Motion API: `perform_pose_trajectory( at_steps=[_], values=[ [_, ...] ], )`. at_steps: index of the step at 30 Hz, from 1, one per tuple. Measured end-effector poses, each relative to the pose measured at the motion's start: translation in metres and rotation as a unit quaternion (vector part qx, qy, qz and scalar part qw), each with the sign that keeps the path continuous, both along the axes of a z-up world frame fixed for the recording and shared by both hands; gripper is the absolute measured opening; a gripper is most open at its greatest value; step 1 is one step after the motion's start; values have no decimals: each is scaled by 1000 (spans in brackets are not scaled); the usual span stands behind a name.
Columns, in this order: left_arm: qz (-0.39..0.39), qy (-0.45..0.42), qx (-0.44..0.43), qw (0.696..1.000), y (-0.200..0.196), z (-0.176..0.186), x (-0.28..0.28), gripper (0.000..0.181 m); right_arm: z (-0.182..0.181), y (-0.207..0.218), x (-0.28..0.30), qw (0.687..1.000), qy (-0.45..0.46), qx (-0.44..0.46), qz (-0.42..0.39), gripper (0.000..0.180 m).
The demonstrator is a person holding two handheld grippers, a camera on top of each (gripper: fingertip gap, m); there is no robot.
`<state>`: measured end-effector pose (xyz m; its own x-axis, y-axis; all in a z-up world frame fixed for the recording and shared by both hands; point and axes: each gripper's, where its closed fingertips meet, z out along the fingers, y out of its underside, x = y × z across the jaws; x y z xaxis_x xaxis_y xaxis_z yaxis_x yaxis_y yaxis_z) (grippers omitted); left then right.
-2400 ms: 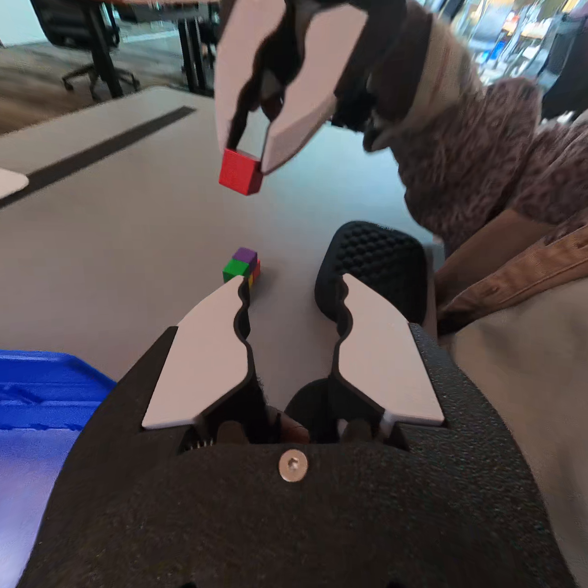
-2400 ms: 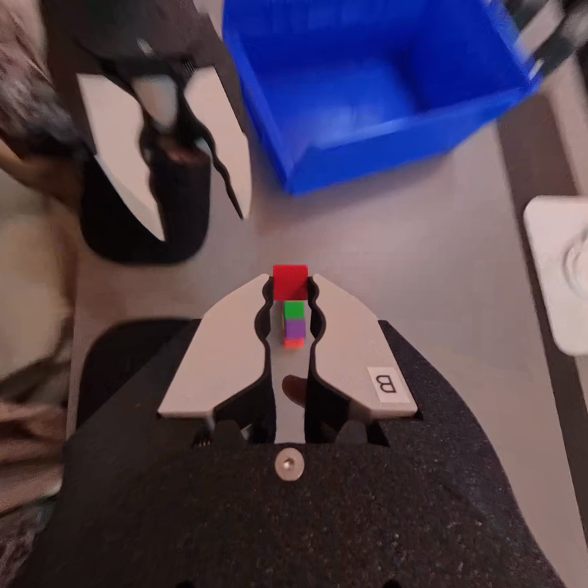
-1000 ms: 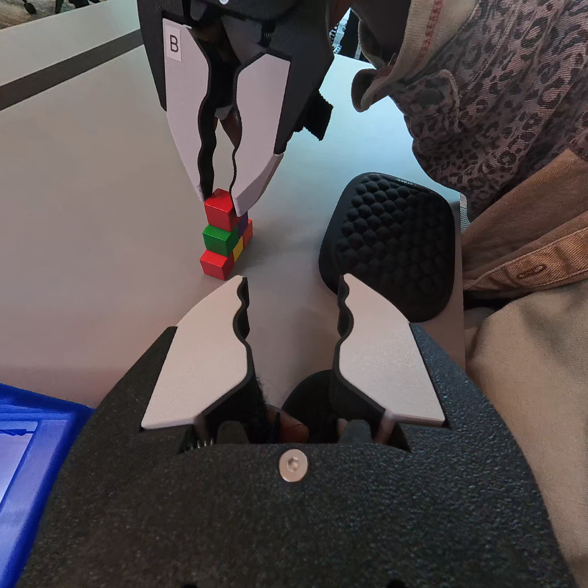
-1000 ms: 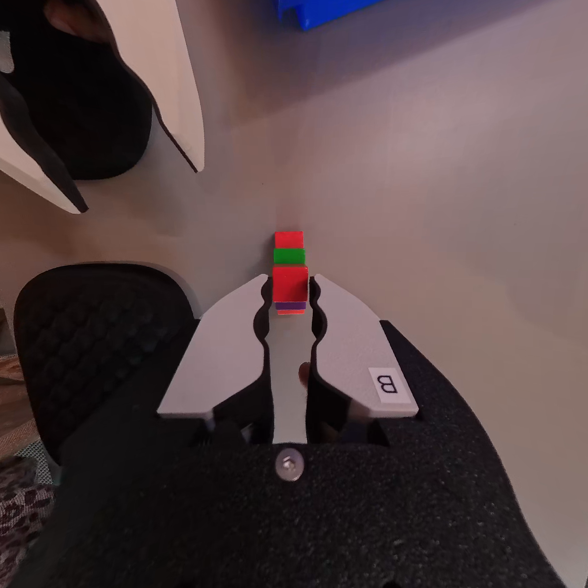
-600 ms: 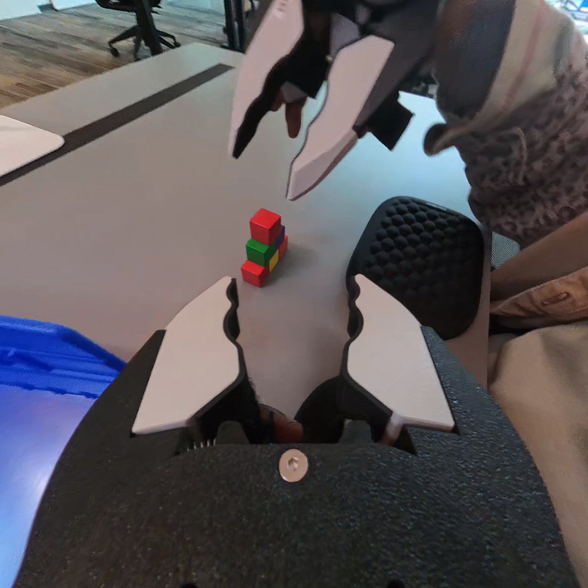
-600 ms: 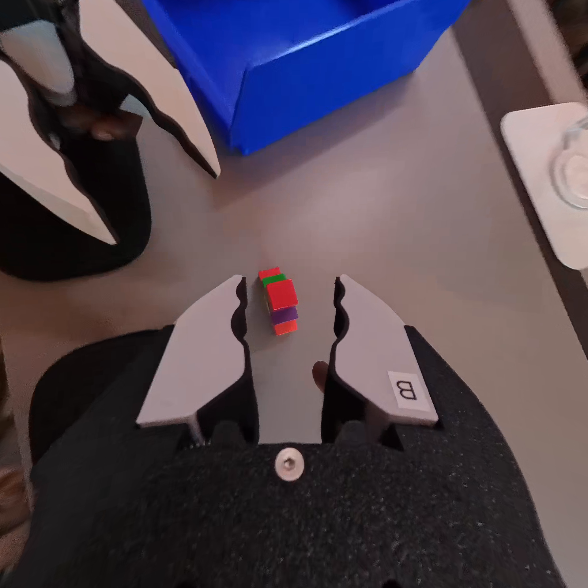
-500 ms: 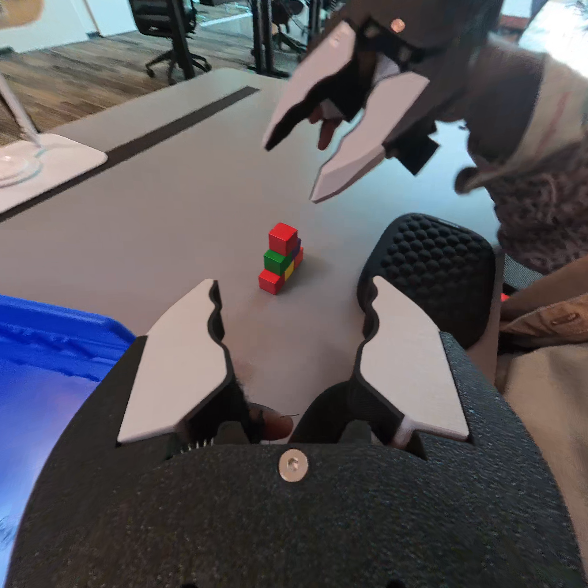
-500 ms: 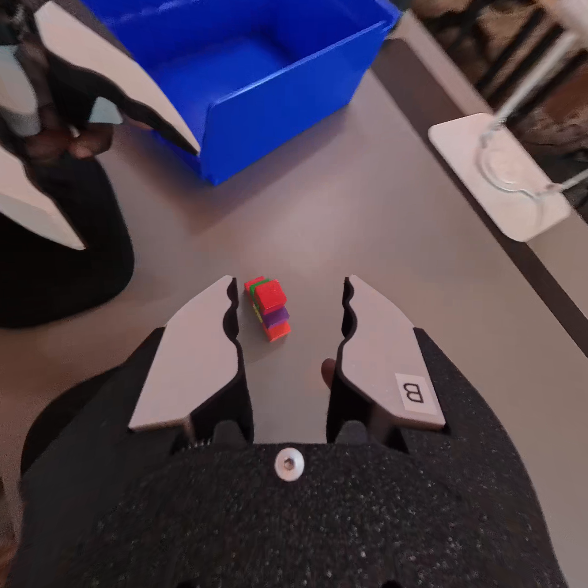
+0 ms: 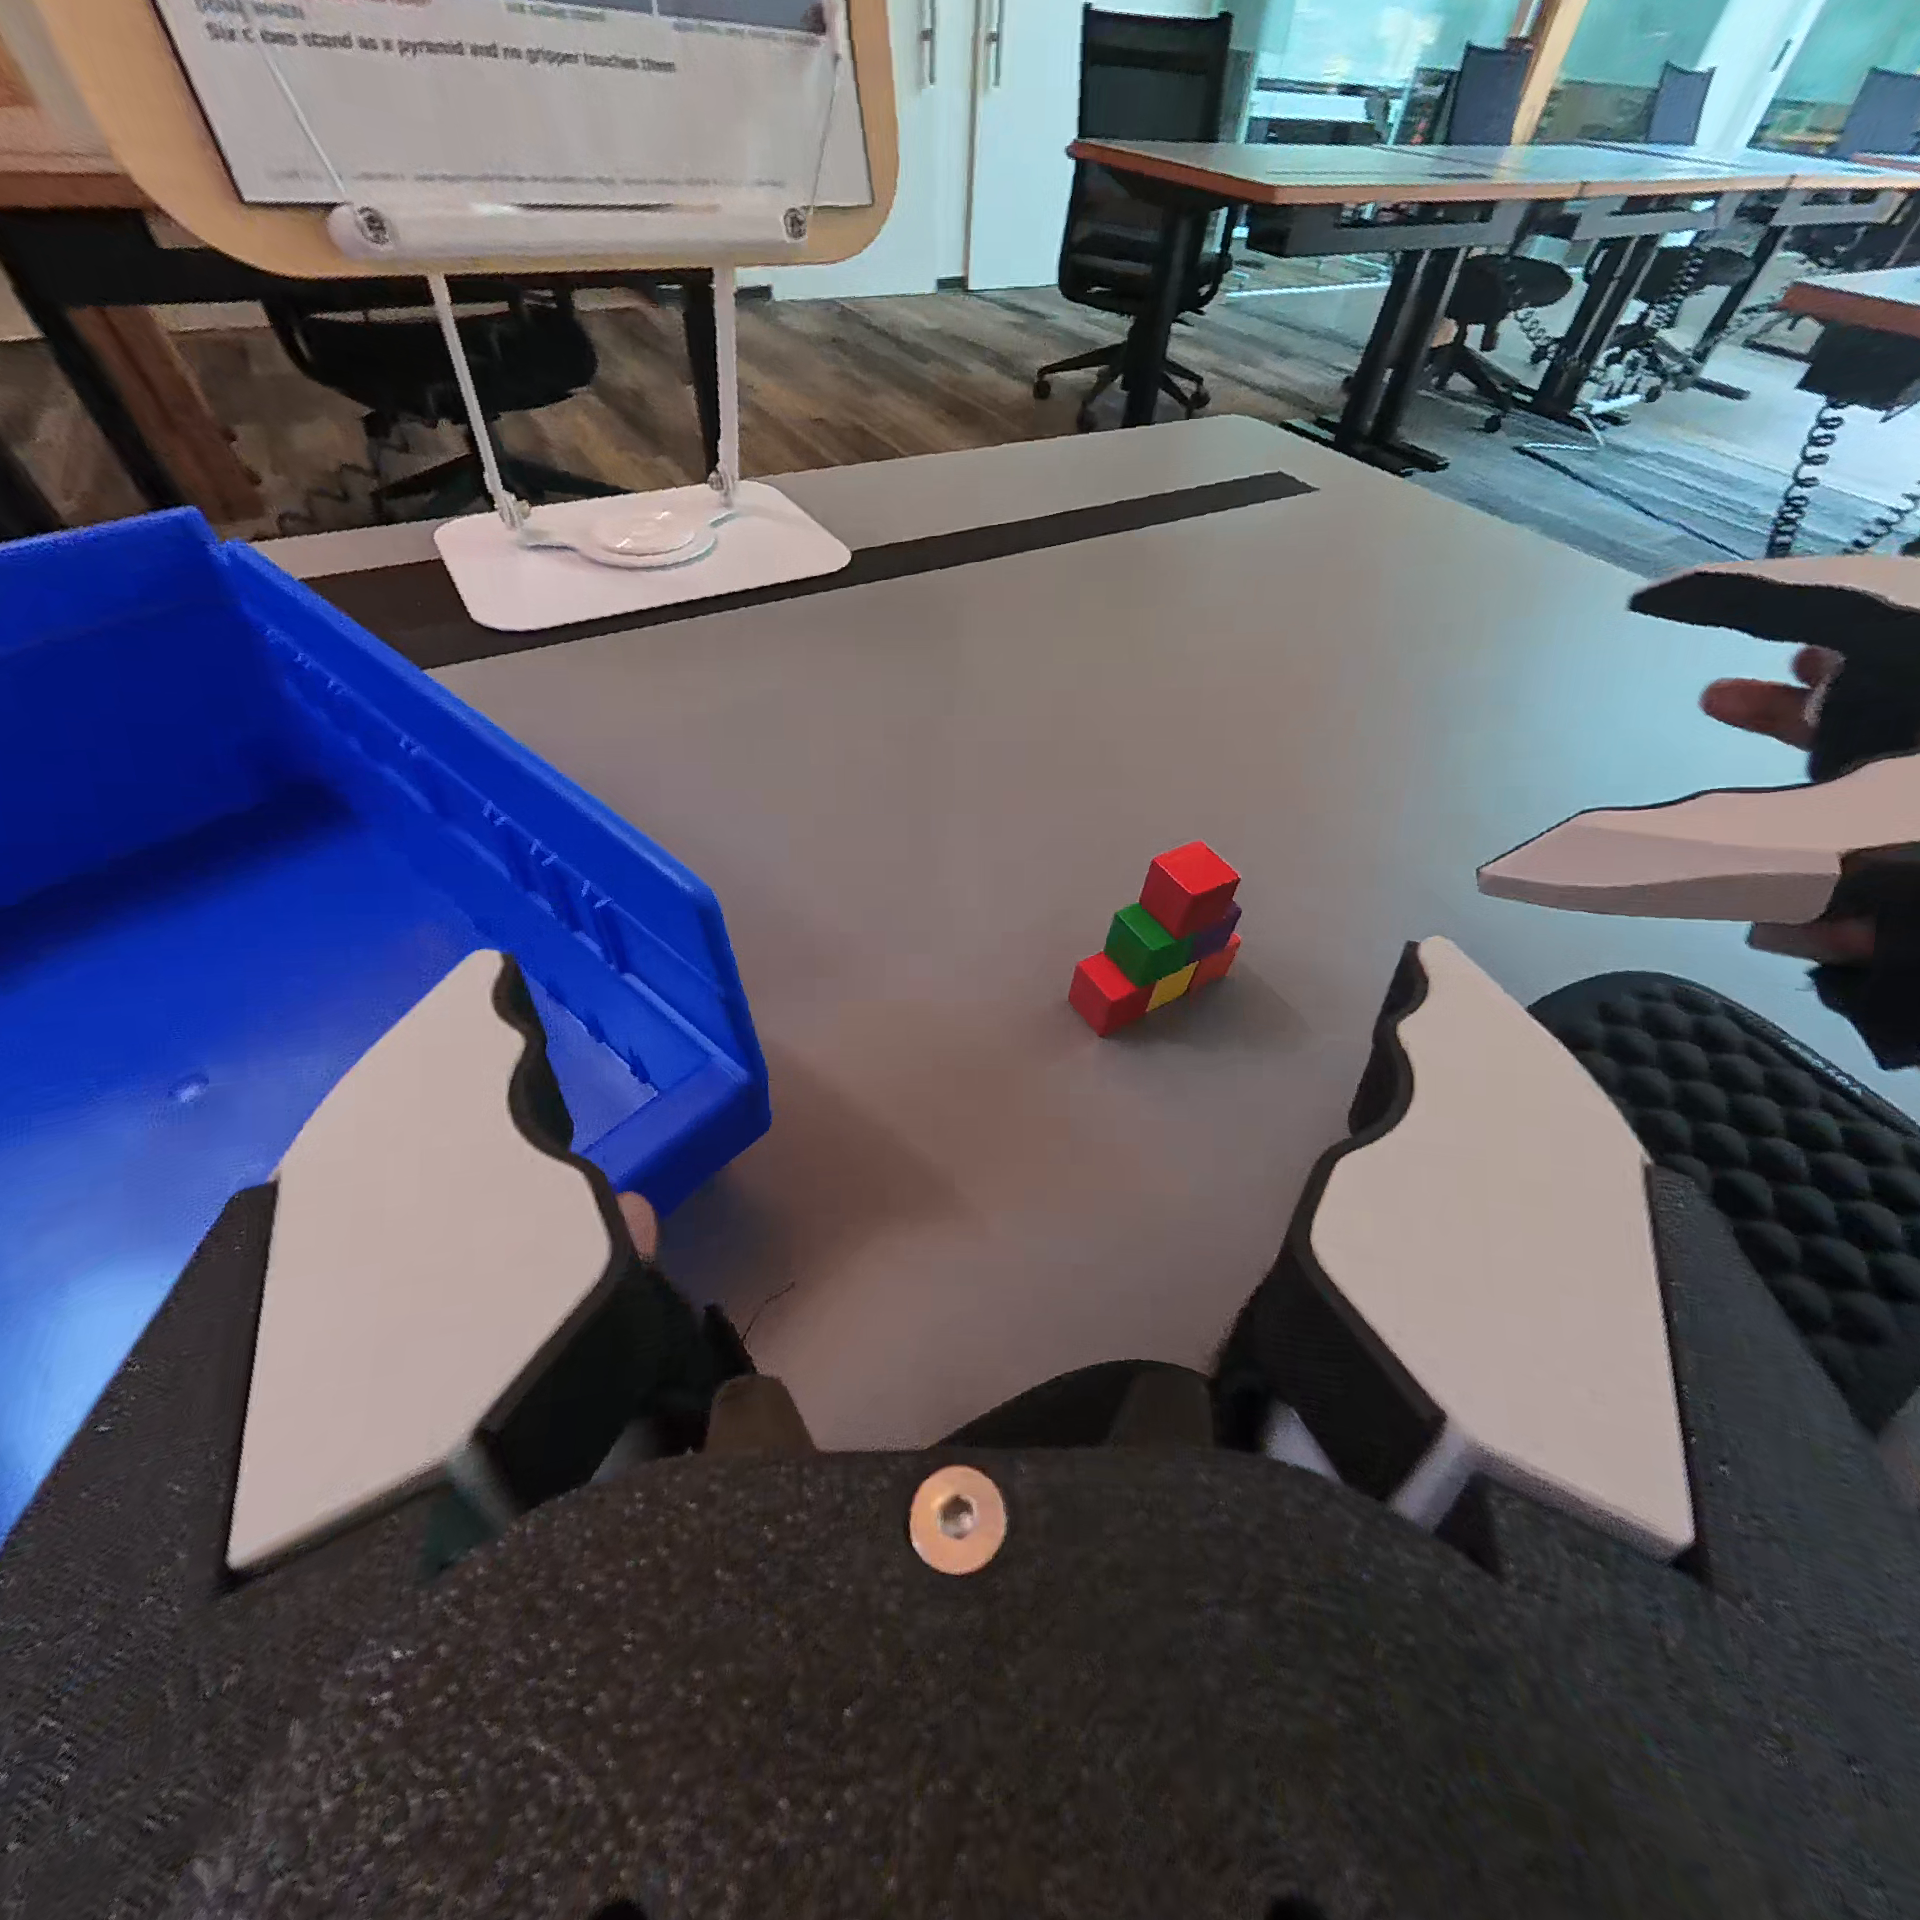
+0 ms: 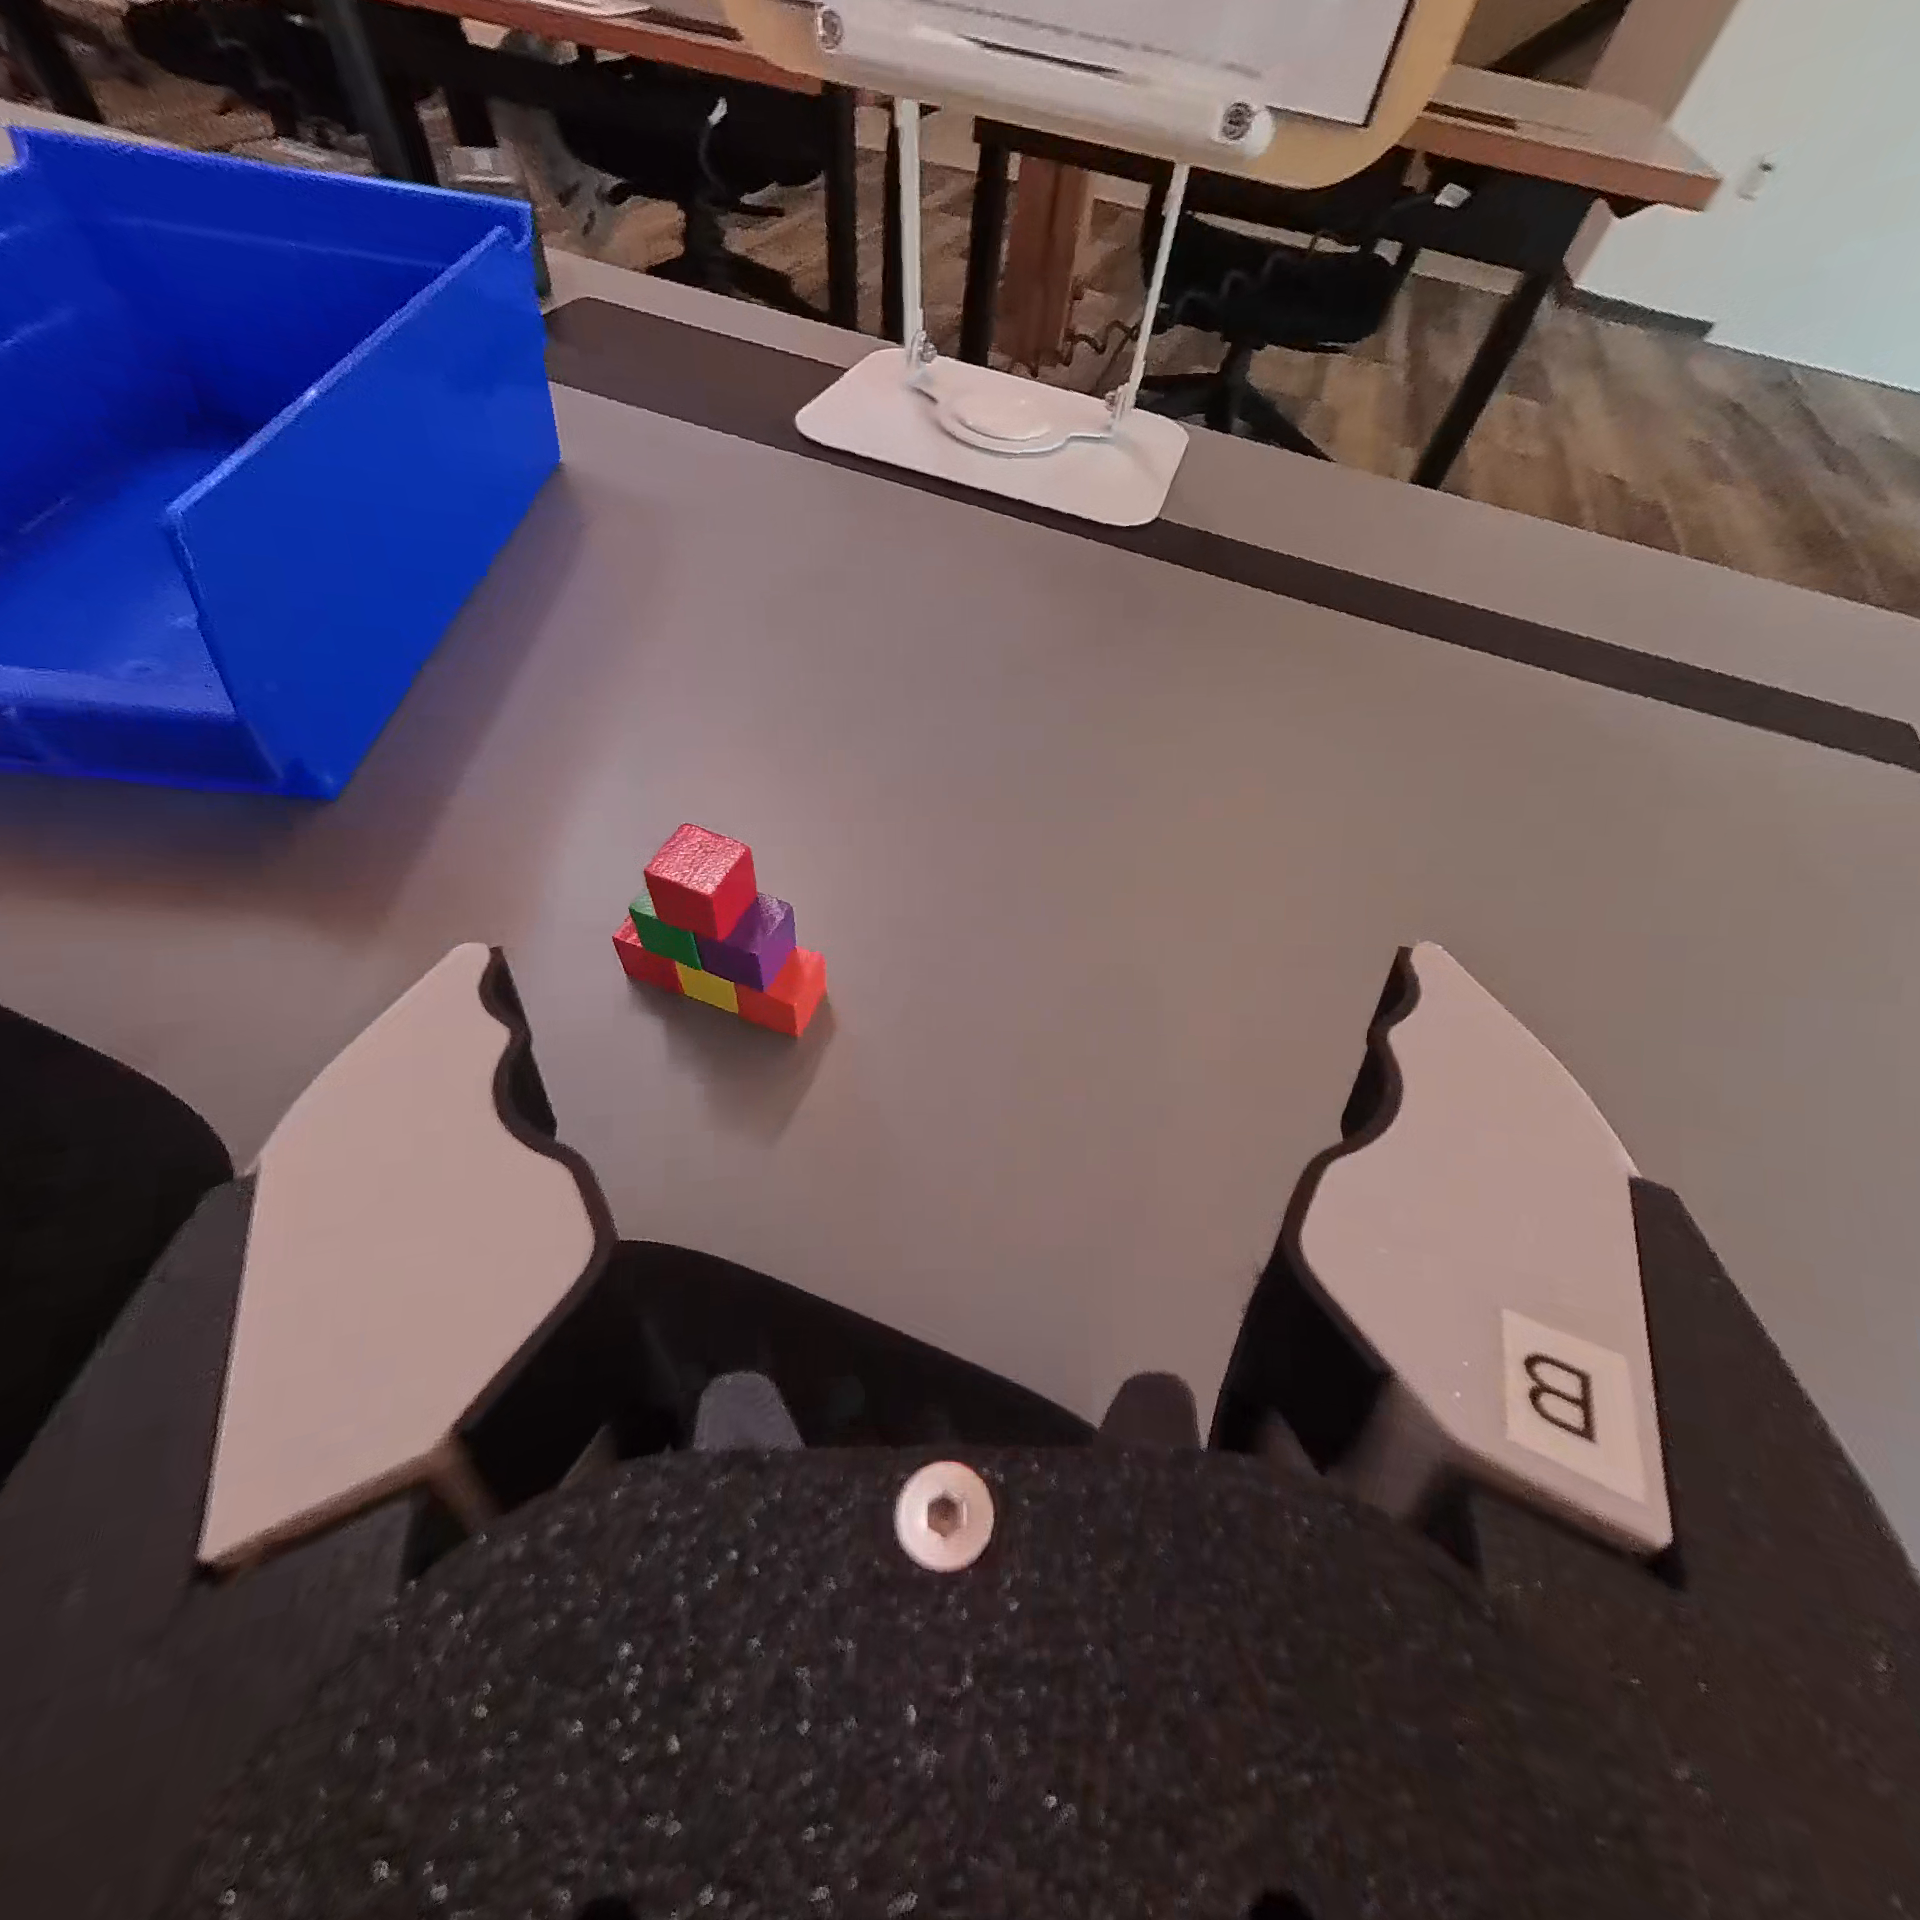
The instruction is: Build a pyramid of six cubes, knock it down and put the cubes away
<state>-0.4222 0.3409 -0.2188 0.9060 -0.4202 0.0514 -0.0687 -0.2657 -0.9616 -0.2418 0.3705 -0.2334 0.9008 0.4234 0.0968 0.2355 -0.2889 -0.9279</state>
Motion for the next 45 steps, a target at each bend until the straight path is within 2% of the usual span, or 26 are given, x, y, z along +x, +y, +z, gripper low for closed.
perform_pose_trajectory(
  at_steps=[7, 11, 16, 38, 45],
  values=[
    [39, 25, -1, 999, -7, 0, -3, 146, -8, -18, 9, 997, 38, -19, -57, 148],
    [32, 39, -14, 999, -11, -6, 3, 146, -12, -23, 9, 997, 48, -45, -50, 147],
    [34, 49, -6, 998, -14, -5, 7, 146, -6, -25, 11, 997, 40, -30, -52, 147],
    [31, 42, -23, 998, -8, -15, 3, 146, -22, -25, 5, 998, 16, -49, -40, 145],
    [17, 47, -30, 998, -9, -20, 6, 146, -25, -28, -1, 998, 18, -57, -19, 133]
  ],
)
